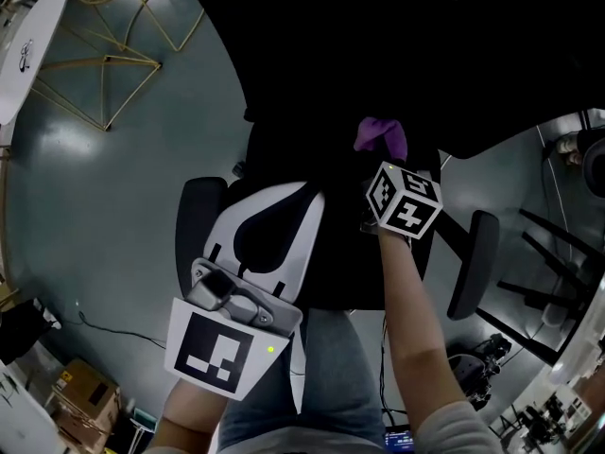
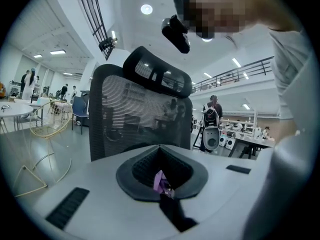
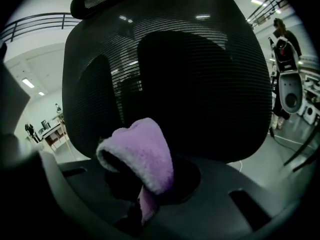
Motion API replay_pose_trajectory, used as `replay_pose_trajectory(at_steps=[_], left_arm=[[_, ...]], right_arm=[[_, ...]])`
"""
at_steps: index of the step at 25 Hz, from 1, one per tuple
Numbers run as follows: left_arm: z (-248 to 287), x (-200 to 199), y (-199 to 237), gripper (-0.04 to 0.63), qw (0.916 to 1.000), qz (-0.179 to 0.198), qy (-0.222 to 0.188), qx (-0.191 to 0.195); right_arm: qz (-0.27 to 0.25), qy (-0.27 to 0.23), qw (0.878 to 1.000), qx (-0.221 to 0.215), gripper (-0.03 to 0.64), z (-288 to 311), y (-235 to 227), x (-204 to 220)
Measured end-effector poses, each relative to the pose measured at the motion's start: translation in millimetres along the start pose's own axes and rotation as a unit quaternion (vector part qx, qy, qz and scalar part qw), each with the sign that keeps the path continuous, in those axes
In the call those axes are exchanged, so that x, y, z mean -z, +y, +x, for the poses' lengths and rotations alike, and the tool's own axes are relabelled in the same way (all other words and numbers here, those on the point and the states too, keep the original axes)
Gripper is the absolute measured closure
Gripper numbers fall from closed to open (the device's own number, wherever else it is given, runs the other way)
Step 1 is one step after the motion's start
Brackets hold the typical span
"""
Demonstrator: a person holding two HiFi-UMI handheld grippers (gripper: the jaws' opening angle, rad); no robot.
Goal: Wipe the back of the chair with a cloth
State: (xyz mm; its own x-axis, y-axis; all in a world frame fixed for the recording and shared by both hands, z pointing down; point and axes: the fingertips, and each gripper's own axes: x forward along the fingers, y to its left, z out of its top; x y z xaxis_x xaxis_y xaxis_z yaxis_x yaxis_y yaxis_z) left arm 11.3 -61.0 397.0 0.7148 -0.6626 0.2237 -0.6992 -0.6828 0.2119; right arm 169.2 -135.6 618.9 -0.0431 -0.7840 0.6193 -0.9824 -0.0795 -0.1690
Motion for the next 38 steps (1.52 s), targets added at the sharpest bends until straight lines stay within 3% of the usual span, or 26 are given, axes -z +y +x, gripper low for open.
replay_pose_trajectory(at_steps=[23,29,38], left_arm=[[47.8,5.8,-47.5,0.583,0.9983,0.011,0.018,0.054],[50.0,7.9,-48.6,0.583,0.9978,0.012,0.021,0.061],[51.1,8.4,-49.1,0.583,0.9975,0.016,0.024,0.065]], right_arm=[[0.045,0.004,0.995,0.084,0.569,-28.6,-114.4,15.4],[0.08,0.002,0.99,0.118,0.569,-35.6,-147.4,19.9],[0.064,0.001,0.989,0.134,0.569,-39.8,-157.3,22.5]])
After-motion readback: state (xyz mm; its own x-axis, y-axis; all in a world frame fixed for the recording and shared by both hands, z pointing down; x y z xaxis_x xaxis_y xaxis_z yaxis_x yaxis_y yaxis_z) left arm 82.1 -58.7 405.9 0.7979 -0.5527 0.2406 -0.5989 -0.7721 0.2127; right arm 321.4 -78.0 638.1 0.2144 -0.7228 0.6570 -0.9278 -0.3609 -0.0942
